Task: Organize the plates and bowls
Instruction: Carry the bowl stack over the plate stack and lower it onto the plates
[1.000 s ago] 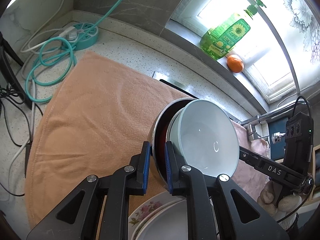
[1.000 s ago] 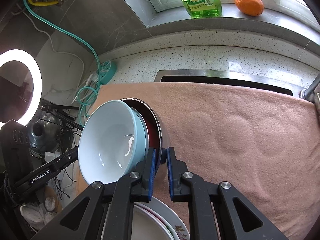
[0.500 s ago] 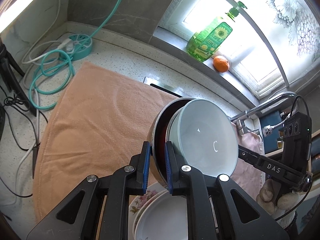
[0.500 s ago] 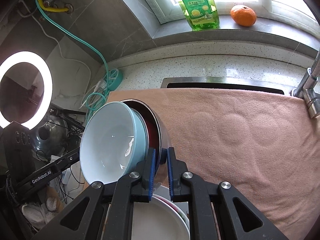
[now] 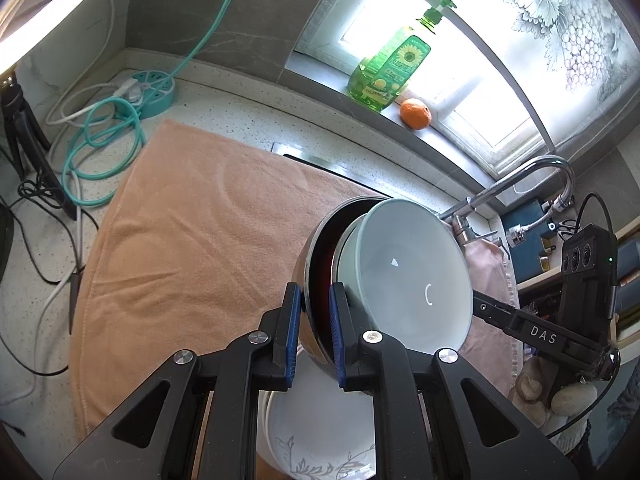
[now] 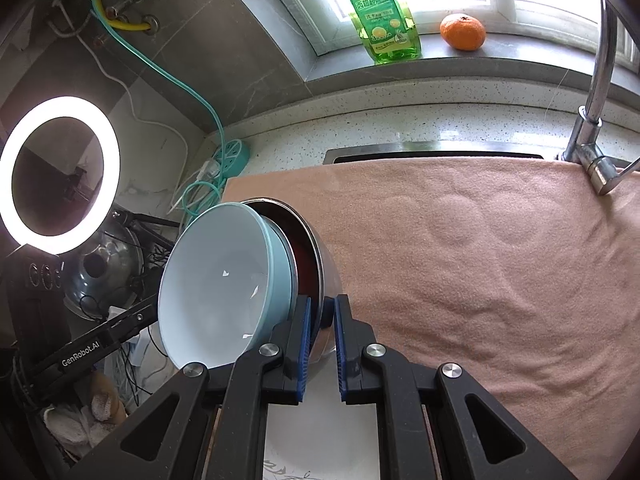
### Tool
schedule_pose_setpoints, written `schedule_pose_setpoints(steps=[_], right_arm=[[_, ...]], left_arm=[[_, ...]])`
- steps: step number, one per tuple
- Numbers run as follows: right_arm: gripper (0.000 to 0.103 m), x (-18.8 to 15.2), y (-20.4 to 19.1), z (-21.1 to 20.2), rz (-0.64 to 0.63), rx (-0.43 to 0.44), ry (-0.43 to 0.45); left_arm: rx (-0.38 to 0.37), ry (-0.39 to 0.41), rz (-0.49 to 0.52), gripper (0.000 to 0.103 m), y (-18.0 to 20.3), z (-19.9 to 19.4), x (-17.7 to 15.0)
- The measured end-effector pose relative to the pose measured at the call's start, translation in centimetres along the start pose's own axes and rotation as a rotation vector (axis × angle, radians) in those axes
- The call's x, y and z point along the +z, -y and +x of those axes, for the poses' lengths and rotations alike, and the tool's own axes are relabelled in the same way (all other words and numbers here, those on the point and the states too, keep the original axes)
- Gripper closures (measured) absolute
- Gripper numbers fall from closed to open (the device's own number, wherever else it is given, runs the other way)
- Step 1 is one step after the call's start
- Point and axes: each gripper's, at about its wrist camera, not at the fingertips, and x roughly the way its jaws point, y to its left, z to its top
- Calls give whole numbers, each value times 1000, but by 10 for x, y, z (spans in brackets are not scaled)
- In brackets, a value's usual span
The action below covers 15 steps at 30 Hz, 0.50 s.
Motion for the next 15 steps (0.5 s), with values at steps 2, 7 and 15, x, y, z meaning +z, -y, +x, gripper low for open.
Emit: schedule_pose_setpoints(steps=[2, 7, 15], right_arm=[[92, -8, -1, -4, 8, -2, 7], [92, -28, -1, -17, 30, -10, 28], [92, -58, 2, -33, 68, -32, 47]], left_arm=[[-5, -4, 10, 91, 2, -3, -5], [-22, -26, 34, 91, 6, -6, -18], [-51, -59, 59, 91, 12, -9, -38]])
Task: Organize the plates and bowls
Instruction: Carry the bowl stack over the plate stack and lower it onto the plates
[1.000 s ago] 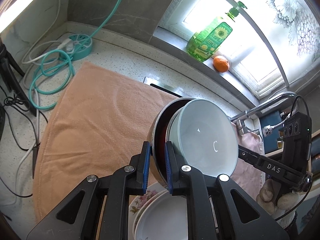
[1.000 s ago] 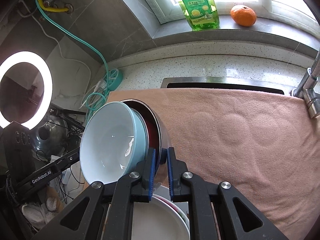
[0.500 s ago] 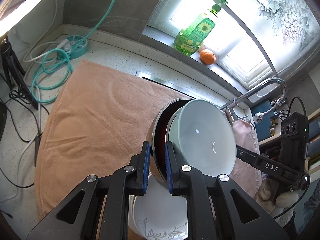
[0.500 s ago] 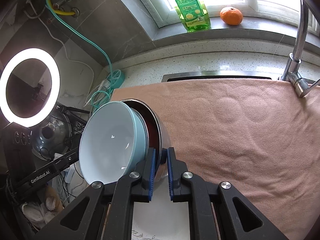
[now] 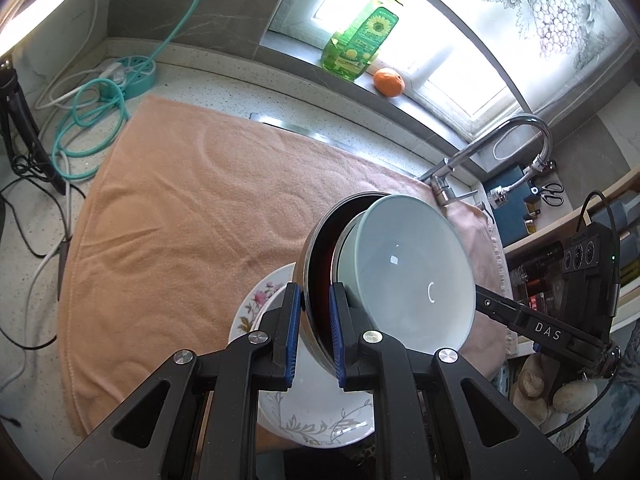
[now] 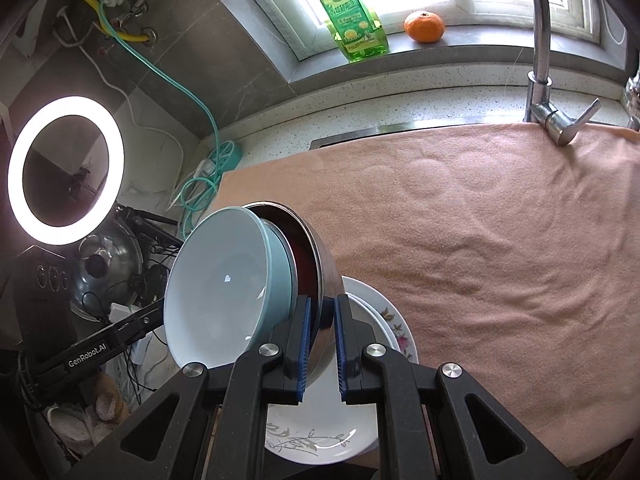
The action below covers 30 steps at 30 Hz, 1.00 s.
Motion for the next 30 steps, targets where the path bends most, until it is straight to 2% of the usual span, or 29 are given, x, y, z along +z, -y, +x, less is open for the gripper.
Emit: schedule_pose_setpoints(steps=[16, 30], right_arm=[[92, -42, 16, 2, 61, -24, -32], [92, -54, 19, 12, 82, -29, -67]], left_arm=[[-7, -49, 29, 91, 5, 4, -20], [-18, -78, 12, 91, -4, 10, -28]])
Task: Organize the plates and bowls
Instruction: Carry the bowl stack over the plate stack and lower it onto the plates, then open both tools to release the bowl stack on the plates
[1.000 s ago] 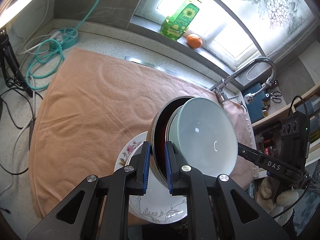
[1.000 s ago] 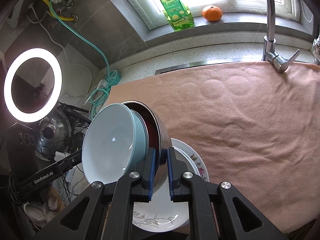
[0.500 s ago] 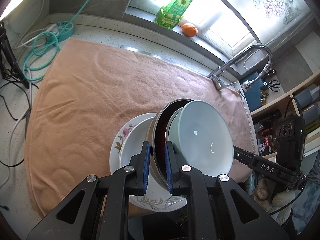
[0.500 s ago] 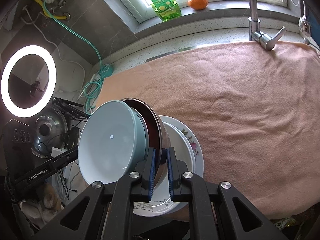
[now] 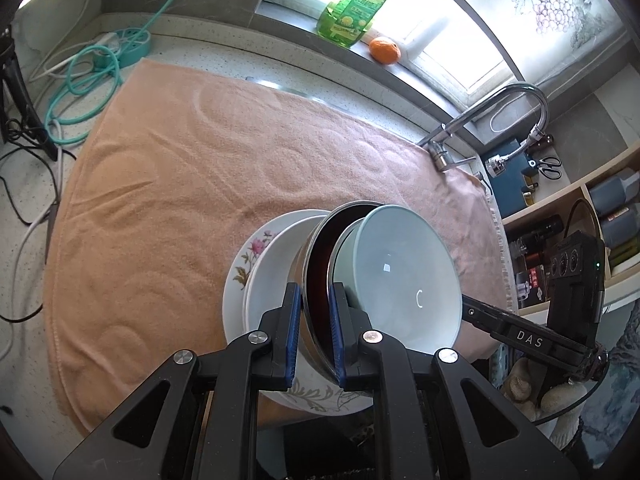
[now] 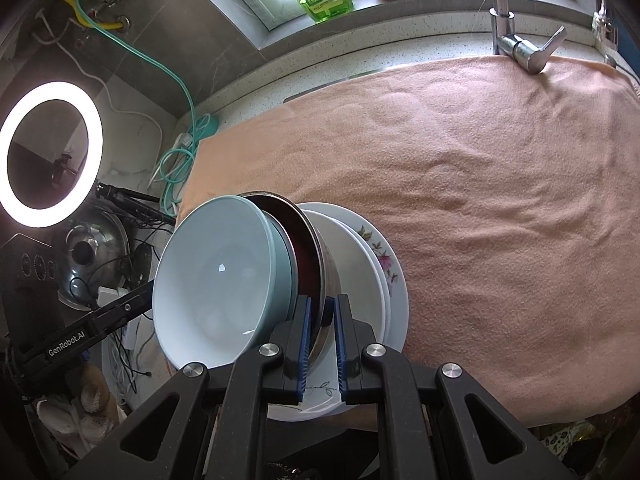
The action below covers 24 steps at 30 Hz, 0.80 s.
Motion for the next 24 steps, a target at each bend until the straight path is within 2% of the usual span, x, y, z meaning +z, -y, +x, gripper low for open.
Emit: schedule_pose_setpoints(steps=[24], right_arm=[[92, 2, -1, 7, -18, -39, 4]], left_arm=[[-47, -6, -7, 91, -9, -1, -2]])
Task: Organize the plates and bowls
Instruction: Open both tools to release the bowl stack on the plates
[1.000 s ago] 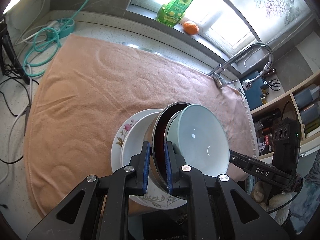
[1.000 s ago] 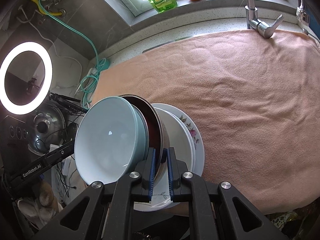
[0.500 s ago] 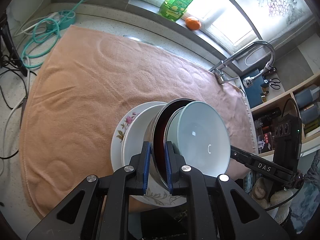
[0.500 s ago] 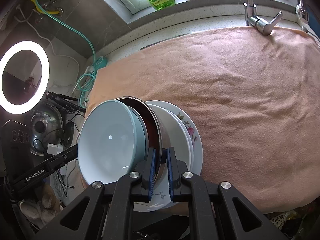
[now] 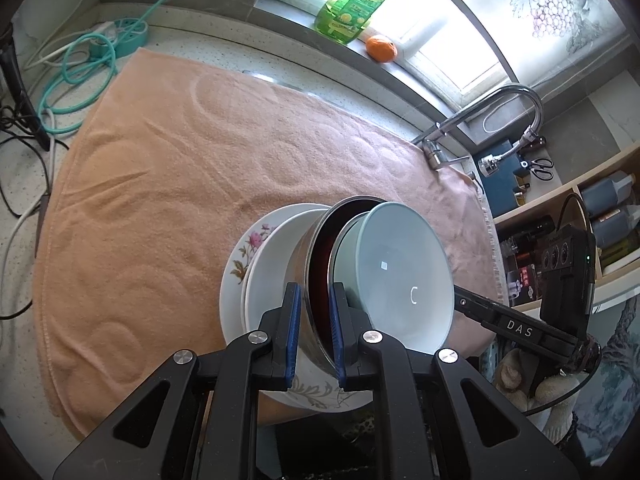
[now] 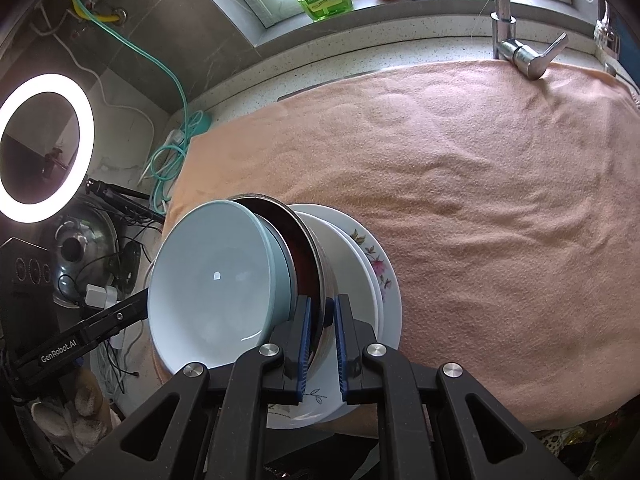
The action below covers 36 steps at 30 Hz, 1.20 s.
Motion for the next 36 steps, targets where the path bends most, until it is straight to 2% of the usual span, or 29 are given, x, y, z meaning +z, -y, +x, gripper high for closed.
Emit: schedule_pose_setpoints(steps=[11, 20, 26, 29, 30, 32, 33, 34, 36], right_arm=[[92, -4, -3, -14, 16, -15, 46], [92, -7, -14, -25, -56, -41, 78], [91, -9, -12, -38, -101, -57, 119], [90, -12, -12, -46, -129, -61, 134], [86, -14, -13, -49, -142, -61, 141], [74, -19, -14, -58, -168, -64, 163], [65, -22, -15, -62, -179, -66, 177], [56, -25, -15, -67, -188, -67, 192], [48, -32, -16, -76, -203, -68, 222]], left_arm=[[59, 25, 59, 90, 2, -10, 3], [131, 80, 65, 90, 8, -21, -1], [208, 142, 66, 89, 20, -32, -13], [236, 176, 61, 79, 30, -39, -22], [248, 187, 61, 71, 34, -41, -25], [275, 211, 75, 64, 43, -45, -32], [286, 221, 82, 58, 48, -46, -36], [296, 229, 89, 47, 53, -48, -40], [312, 250, 101, 39, 61, -52, -47]])
